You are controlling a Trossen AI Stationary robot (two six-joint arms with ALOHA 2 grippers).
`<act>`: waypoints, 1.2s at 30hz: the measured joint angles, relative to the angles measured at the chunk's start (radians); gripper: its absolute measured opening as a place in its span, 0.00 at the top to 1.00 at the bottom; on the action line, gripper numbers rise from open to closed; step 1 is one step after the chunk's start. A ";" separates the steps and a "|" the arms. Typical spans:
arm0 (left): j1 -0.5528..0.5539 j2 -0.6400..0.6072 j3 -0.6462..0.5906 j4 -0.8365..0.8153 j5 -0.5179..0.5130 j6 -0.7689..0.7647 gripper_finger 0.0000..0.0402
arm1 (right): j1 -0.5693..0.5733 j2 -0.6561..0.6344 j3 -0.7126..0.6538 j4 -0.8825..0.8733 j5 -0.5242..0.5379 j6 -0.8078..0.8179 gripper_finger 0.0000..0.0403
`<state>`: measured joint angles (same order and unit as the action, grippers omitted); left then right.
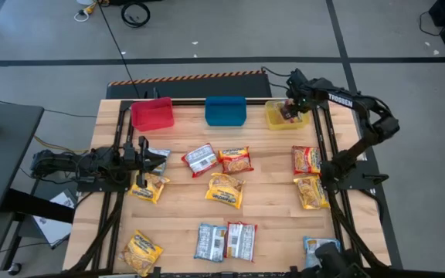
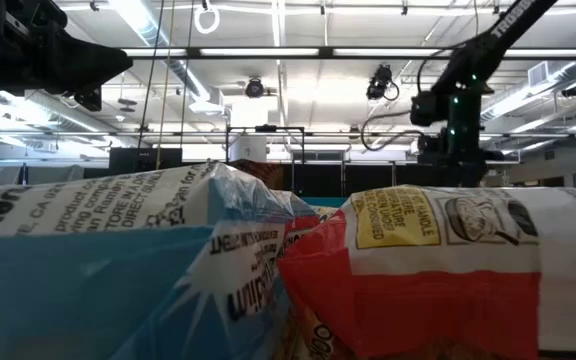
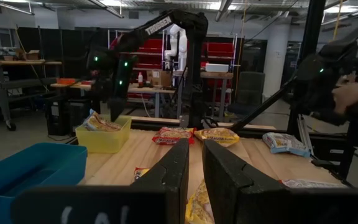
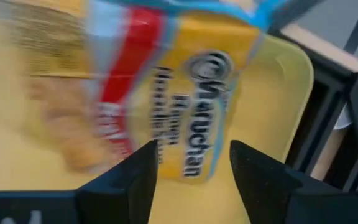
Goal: Sort Maruchan noodles
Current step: Put the blue noodle pack into the yellow bin
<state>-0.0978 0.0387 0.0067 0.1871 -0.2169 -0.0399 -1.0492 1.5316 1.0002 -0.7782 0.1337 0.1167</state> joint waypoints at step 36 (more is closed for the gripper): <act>0.000 0.000 0.000 0.000 0.000 0.000 0.87 | -0.019 0.025 -0.134 0.317 -0.279 0.070 0.97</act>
<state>-0.0977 0.0387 0.0066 0.1871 -0.2169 -0.0395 -1.0682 1.5562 0.8662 -0.4610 -0.1457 0.1871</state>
